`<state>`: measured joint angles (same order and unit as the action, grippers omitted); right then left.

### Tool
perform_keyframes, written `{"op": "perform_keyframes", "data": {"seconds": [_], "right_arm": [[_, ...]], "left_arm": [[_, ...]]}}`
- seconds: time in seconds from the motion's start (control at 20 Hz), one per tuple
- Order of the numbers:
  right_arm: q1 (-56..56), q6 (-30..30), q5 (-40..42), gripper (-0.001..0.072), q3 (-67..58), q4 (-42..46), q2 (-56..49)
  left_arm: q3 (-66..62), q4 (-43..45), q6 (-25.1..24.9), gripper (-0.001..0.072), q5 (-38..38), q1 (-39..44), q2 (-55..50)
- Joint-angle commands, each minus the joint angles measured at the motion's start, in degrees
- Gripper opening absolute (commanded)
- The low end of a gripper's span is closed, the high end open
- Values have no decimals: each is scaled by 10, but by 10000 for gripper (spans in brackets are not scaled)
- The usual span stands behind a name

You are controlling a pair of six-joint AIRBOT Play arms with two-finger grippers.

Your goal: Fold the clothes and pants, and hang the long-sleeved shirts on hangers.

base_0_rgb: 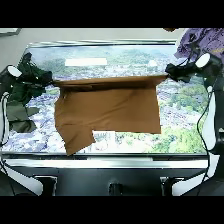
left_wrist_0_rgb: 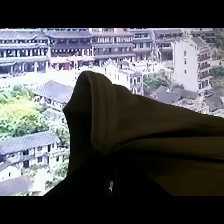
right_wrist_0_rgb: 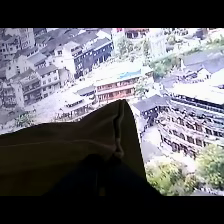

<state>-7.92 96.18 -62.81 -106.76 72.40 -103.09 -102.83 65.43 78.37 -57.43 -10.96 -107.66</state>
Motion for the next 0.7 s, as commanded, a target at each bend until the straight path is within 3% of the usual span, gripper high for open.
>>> {"op": "perform_keyframes", "data": {"seconds": [0.0, 0.25, 0.65], "right_arm": [[0, 3, -21, 20, 1, 3, -24], [0, 7, -167, 20, 5, 34, -39], [0, 24, -245, 21, 6, 42, -82]], "left_arm": [[-1, 2, -4, 15, -43, -6, -19], [-2, 5, -4, 15, -187, -12, -19], [-2, 12, 19, 15, -247, -1, -42]]}}
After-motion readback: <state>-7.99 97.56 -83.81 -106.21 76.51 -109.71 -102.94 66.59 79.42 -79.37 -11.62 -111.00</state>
